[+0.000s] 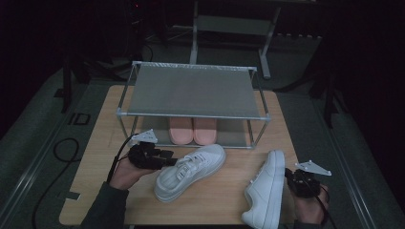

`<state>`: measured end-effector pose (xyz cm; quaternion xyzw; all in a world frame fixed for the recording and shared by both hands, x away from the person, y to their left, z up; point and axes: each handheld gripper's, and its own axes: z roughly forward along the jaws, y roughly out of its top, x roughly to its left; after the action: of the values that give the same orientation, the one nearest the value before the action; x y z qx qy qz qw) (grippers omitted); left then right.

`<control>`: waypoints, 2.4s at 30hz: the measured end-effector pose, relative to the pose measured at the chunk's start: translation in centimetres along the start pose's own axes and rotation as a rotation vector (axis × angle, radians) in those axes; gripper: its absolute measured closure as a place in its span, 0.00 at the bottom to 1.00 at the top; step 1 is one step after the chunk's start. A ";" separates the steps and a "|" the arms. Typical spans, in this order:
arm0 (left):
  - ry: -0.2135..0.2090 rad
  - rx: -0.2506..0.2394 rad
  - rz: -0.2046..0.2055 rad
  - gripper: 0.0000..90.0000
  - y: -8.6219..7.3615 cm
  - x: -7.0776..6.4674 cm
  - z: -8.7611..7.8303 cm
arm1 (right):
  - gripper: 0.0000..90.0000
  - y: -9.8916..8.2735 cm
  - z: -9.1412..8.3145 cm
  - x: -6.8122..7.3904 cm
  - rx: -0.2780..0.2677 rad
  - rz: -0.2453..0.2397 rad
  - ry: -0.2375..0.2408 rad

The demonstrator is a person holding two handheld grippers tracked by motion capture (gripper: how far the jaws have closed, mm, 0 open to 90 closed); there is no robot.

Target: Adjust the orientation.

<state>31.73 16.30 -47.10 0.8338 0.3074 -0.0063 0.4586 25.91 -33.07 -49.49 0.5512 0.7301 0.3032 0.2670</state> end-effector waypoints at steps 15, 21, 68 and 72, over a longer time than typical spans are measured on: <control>0.006 -0.015 -0.005 0.66 0.1 0.0 -0.6 | 1.00 -0.4 -0.9 1.4 0.020 -0.059 0.041; 0.005 -0.014 -0.004 0.66 0.1 -0.1 -0.6 | 1.00 -2.0 -2.3 1.4 0.031 -0.064 0.071; -0.006 -0.012 -0.011 0.65 0.1 0.0 -0.6 | 1.00 -1.4 -2.9 4.5 -0.047 -0.143 0.168; -0.006 -0.007 -0.009 0.65 0.1 0.1 -0.5 | 1.00 -0.1 -3.9 3.5 -0.097 -0.121 0.135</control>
<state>31.71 16.66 -46.72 0.8308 0.3099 -0.0097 0.4623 22.13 -30.24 -47.13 0.4707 0.7629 0.3579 0.2615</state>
